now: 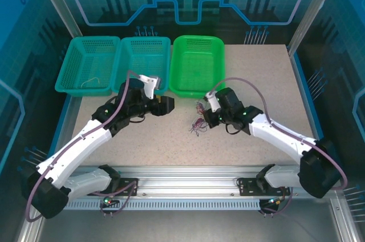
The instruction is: Untangle the cables
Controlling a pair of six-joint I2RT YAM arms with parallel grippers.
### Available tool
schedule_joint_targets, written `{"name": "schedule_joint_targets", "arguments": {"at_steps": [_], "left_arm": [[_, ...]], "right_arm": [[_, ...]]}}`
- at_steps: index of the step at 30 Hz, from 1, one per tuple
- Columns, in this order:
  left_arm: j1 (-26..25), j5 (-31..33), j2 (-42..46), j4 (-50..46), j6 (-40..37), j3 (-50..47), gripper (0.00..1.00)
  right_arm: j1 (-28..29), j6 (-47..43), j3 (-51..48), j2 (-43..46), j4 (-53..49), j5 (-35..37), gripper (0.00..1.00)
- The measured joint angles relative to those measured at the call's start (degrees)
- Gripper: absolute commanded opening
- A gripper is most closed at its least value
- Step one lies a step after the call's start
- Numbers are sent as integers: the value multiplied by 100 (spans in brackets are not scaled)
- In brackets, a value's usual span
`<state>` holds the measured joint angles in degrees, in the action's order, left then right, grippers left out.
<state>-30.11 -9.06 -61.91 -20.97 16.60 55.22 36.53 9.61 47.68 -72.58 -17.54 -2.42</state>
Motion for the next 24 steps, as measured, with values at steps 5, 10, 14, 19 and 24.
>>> {"name": "schedule_joint_targets", "arguments": {"at_steps": [5, 10, 14, 19, 24], "left_arm": [[-2, -881, 420, 345, -1563, -474, 77], [-31, -1405, 988, 367, -3324, -990, 78], [-146, -1416, 887, 507, -4157, -1196, 78], [-367, -1283, 745, 1399, -4741, -1902, 72], [-393, -1073, 481, 2317, -4959, -2181, 56]], "right_arm": [[166, -1587, 188, -76, -310, -415, 9], [170, -2920, 824, -431, -960, -717, 10], [170, -3567, 1054, -435, -1340, -1152, 10], [170, -3926, 1287, -435, -1779, -1779, 10], [170, -3974, 1362, -420, -1974, -2243, 9]]}}
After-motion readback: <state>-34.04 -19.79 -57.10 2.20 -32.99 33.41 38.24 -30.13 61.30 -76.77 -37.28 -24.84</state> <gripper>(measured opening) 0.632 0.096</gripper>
